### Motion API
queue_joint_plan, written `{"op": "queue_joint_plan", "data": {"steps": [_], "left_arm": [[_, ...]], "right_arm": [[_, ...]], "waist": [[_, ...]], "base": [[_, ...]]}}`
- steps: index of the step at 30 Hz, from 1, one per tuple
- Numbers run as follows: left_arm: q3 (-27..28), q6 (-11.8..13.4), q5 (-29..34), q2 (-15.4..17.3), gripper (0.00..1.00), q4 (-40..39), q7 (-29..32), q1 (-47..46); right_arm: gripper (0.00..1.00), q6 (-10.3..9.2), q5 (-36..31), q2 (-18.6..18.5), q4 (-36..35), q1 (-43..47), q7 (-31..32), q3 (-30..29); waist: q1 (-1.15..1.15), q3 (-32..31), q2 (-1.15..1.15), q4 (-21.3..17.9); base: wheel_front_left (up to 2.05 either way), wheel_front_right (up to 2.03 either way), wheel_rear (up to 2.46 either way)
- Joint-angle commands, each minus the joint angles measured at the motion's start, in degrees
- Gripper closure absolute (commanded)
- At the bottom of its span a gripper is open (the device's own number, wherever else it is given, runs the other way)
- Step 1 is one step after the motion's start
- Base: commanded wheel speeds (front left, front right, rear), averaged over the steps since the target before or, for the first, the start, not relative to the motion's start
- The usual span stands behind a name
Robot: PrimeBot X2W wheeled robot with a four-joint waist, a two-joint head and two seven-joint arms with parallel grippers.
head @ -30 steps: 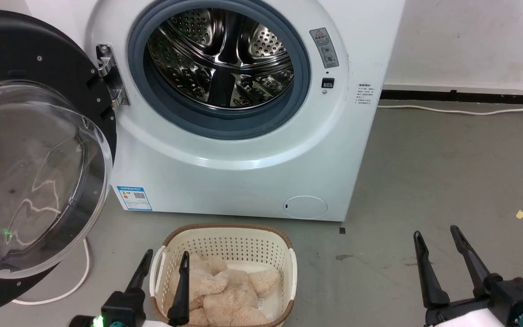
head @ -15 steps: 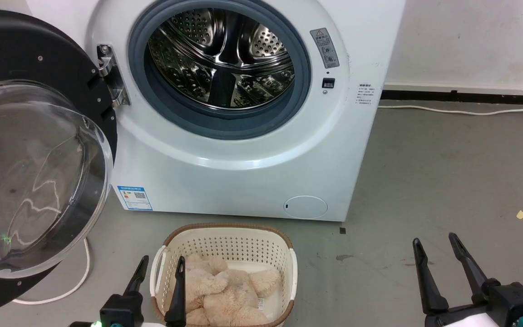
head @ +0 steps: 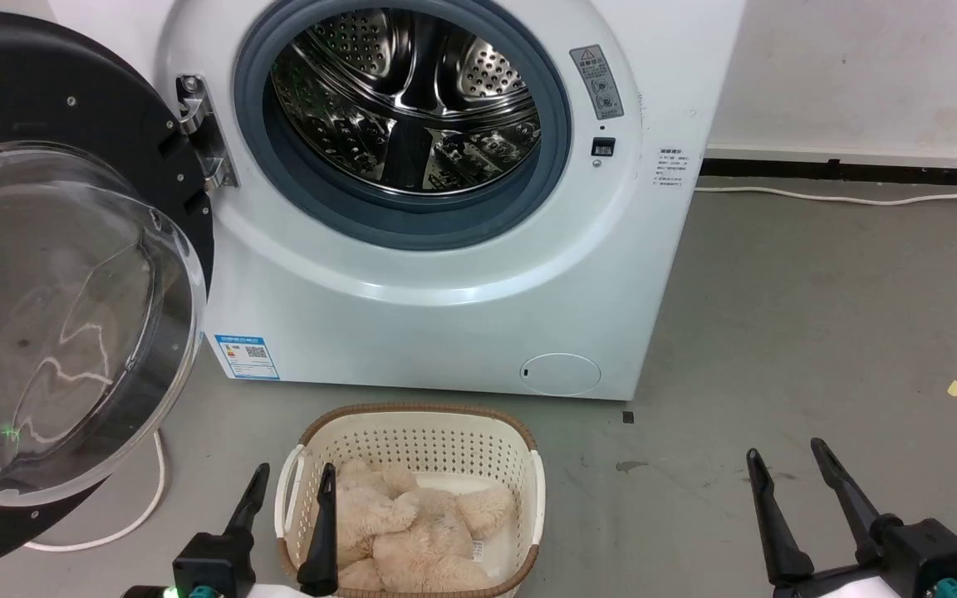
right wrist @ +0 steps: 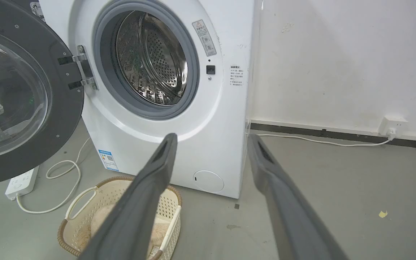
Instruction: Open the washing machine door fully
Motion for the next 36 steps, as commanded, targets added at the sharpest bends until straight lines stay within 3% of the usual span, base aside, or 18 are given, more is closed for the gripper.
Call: {"op": "queue_joint_plan", "data": {"steps": [1, 36], "left_arm": [[0.0, 0.0, 0.0, 0.0, 1.0, 0.0, 0.0, 0.0], [3.3, -2.3, 4.0, -2.1, 1.0, -0.7, 2.7, -1.0]], "right_arm": [[1.0, 0.0, 0.0, 0.0, 0.0, 0.0, 0.0, 0.0], [1.0, -0.01, -1.2, 0.0, -0.4, -1.4, 3.1, 0.1]], "waist": [[0.0, 0.0, 0.0, 0.0], [0.0, 0.2, 0.0, -0.1]], "base": [[0.0, 0.0, 0.0], [0.0, 0.0, 0.0]]}}
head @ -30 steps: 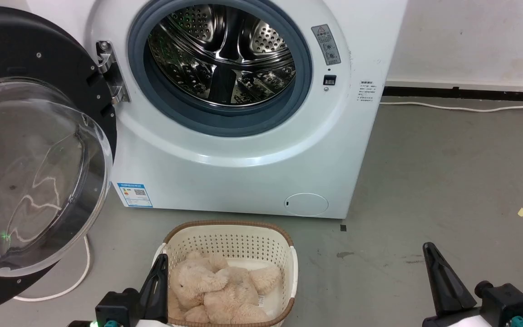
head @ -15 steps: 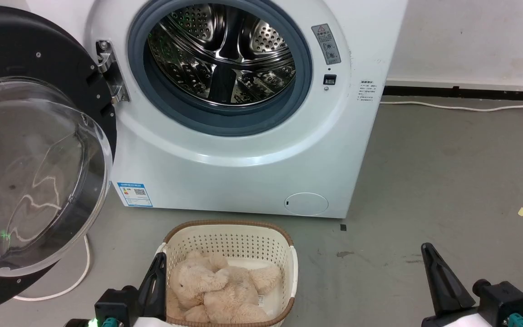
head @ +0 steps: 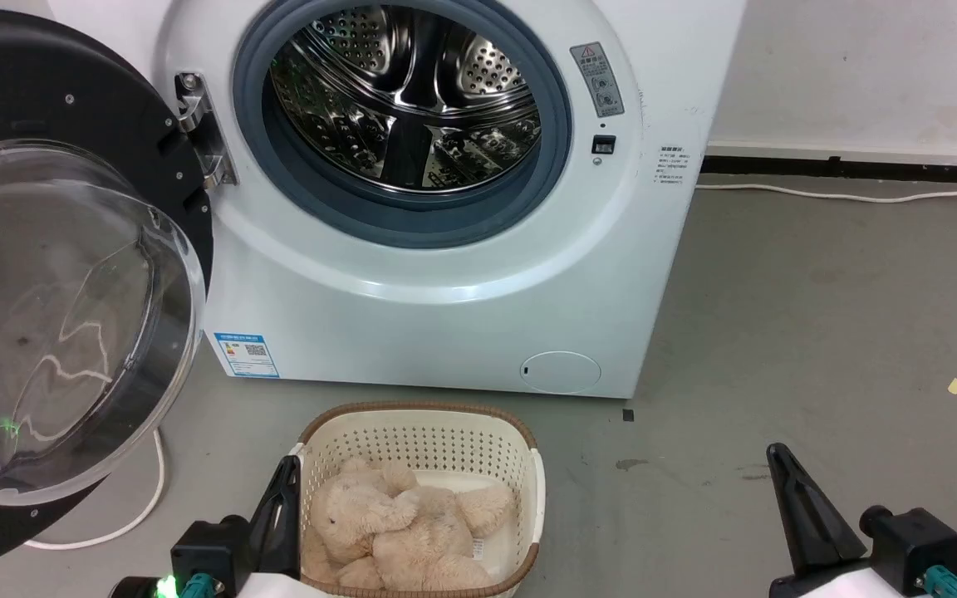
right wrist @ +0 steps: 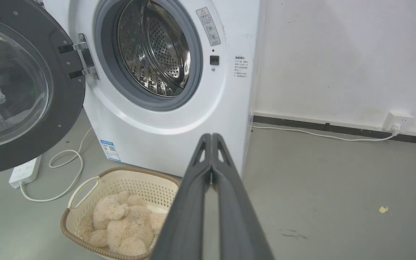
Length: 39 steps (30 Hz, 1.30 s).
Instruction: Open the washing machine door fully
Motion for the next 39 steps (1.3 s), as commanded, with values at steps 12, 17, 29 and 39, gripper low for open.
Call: {"op": "queue_joint_plan", "data": {"steps": [12, 17, 29, 39], "left_arm": [[1.6, -1.2, 2.1, -1.1, 1.0, -0.5, 1.3, -1.0], [2.2, -1.6, 2.8, -1.5, 1.0, -0.7, 1.7, -1.2], [3.5, -2.5, 4.3, -2.3, 1.0, -1.0, 2.8, -1.5], [4.7, -3.2, 5.6, -3.0, 1.0, -1.2, 3.6, -1.9]], "right_arm": [[1.0, -0.02, -0.9, 0.0, -0.4, -1.3, 1.3, 0.0], [1.0, -0.02, -1.1, 0.0, -0.5, -1.5, 1.8, 0.0], [1.0, -0.03, -1.6, 0.0, -0.6, -2.1, 3.0, 0.0], [1.0, -0.03, -1.9, 0.0, -0.7, -2.5, 4.0, 0.0]], "waist": [[0.0, 0.1, 0.0, 0.0], [0.0, 0.1, 0.0, -0.1], [0.0, 0.2, 0.0, -0.1], [0.0, 0.3, 0.0, -0.1]], "base": [[0.0, 0.0, 0.0], [0.0, 0.0, 0.0], [0.0, 0.0, 0.0], [0.0, 0.0, 0.0]]}}
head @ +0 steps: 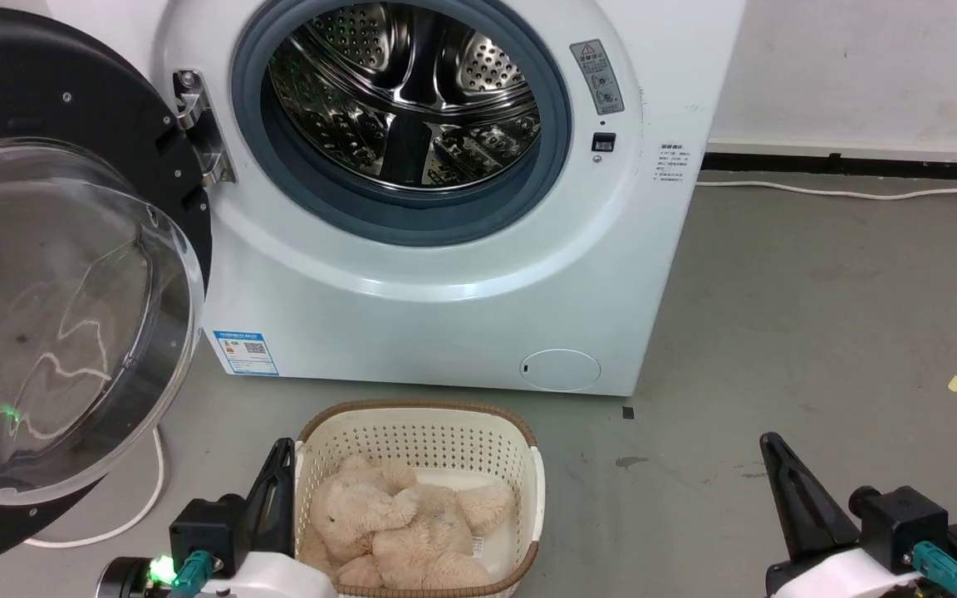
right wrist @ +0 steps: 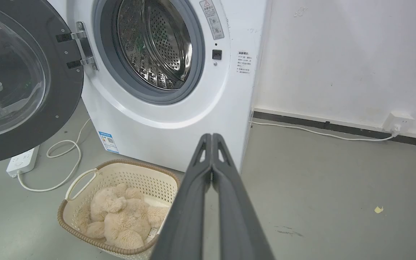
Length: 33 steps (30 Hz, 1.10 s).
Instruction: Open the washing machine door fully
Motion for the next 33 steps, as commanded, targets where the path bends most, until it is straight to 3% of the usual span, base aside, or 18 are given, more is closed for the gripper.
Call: {"op": "queue_joint_plan", "data": {"steps": [1, 33], "left_arm": [[0.5, -0.3, 0.7, -0.3, 1.0, -0.3, 0.2, -0.7], [4.0, -2.7, 4.9, -2.5, 1.0, -1.1, 3.1, -1.6]], "right_arm": [[1.0, -0.03, -0.4, 0.0, -0.4, -0.8, 0.2, 0.0], [1.0, -0.04, -1.6, 0.0, -0.7, -2.2, 3.4, 0.0]], "waist": [[0.0, 0.0, 0.0, 0.0], [0.0, 0.2, 0.0, -0.1]], "base": [[0.0, 0.0, 0.0], [0.0, 0.0, 0.0]]}}
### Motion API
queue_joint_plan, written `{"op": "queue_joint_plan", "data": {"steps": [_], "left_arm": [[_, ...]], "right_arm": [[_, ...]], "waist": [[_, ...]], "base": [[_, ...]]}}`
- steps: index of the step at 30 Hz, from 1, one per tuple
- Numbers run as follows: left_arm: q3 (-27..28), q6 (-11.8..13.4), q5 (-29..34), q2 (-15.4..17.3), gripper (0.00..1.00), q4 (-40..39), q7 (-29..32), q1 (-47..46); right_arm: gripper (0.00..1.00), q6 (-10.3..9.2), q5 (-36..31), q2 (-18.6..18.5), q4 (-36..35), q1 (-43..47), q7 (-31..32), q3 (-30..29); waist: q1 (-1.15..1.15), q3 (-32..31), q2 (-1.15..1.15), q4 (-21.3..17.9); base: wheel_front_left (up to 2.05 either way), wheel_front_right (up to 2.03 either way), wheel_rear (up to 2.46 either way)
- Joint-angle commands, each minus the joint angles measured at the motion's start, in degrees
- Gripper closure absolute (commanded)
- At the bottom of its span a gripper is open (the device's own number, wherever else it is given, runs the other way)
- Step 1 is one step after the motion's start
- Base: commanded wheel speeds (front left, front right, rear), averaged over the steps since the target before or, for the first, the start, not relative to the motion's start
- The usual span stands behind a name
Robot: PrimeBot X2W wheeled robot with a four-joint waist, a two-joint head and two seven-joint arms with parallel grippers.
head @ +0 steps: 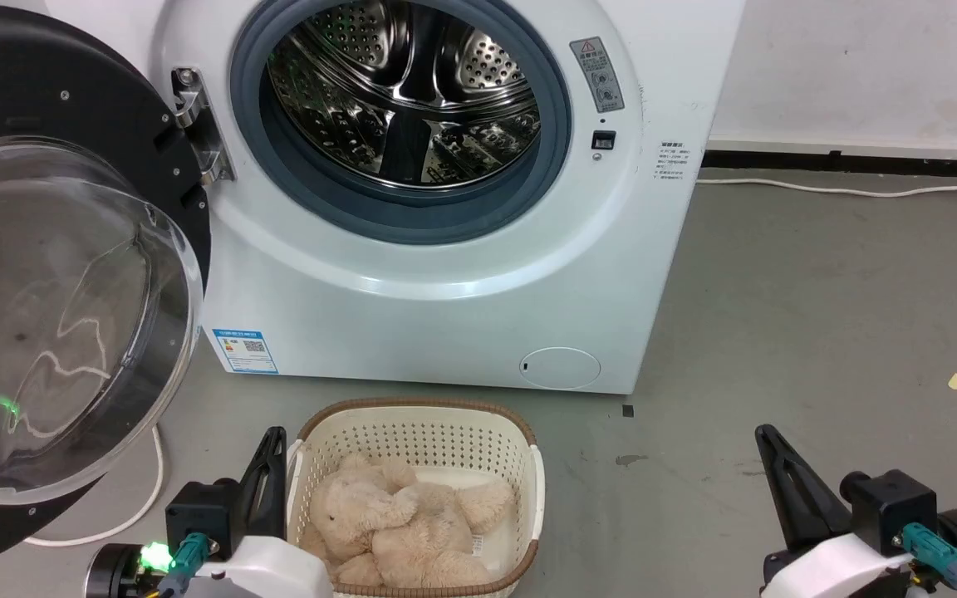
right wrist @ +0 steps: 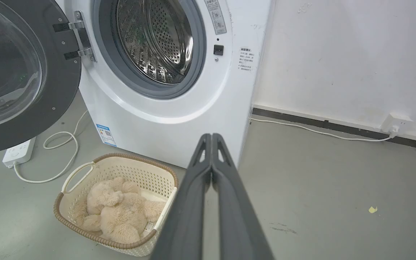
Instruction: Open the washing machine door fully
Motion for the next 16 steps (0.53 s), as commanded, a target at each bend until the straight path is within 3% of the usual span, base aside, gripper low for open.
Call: {"op": "queue_joint_plan", "data": {"steps": [1, 16], "left_arm": [[0.5, -0.3, 0.7, -0.3, 1.0, -0.3, 0.3, -0.7], [2.0, -1.3, 2.5, -1.3, 1.0, -0.6, 1.5, -1.1]], "right_arm": [[1.0, -0.04, -0.2, 0.0, -0.3, -1.0, 0.4, 0.0], [1.0, -0.05, -0.7, 0.0, -0.5, -1.6, 1.8, 0.0]], "waist": [[0.0, 0.0, 0.0, 0.0], [0.0, 0.1, 0.0, 0.0]], "base": [[0.0, 0.0, 0.0], [0.0, 0.0, 0.0]]}}
